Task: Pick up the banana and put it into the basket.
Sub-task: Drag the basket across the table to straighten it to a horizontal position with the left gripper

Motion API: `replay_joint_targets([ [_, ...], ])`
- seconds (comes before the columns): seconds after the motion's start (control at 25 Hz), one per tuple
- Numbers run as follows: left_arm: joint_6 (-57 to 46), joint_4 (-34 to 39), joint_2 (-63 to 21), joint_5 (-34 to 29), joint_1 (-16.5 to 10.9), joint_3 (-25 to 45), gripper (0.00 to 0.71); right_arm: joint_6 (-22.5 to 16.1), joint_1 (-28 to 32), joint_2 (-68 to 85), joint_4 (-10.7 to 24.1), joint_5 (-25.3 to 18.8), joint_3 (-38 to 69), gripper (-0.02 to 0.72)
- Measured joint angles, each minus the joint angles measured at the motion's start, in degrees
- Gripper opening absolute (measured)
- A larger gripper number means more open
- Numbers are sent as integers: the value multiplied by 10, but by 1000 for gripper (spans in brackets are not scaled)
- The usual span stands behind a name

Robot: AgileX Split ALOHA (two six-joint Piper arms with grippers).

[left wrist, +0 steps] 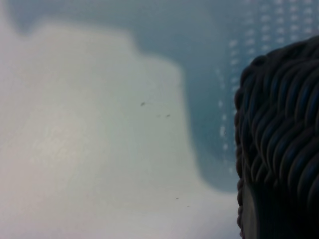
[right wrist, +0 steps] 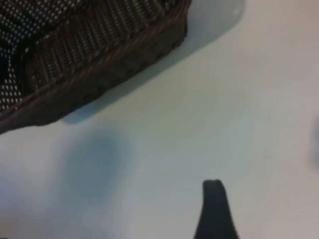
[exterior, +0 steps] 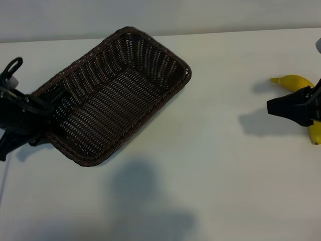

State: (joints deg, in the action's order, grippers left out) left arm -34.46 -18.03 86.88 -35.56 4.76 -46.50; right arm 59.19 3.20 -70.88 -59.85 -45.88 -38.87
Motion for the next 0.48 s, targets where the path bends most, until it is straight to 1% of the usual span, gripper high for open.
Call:
replay_joint_targets([
  [0.16,43,3,3,-29,0,-42,164,0,0,0,0,0,0,513],
  [0.24,74,3,15,-51,0,-78,164,0,0,0,0,0,0,513],
  [0.48,196,2,96,-171,0,-202,164,0,0,0,0,0,0,513],
])
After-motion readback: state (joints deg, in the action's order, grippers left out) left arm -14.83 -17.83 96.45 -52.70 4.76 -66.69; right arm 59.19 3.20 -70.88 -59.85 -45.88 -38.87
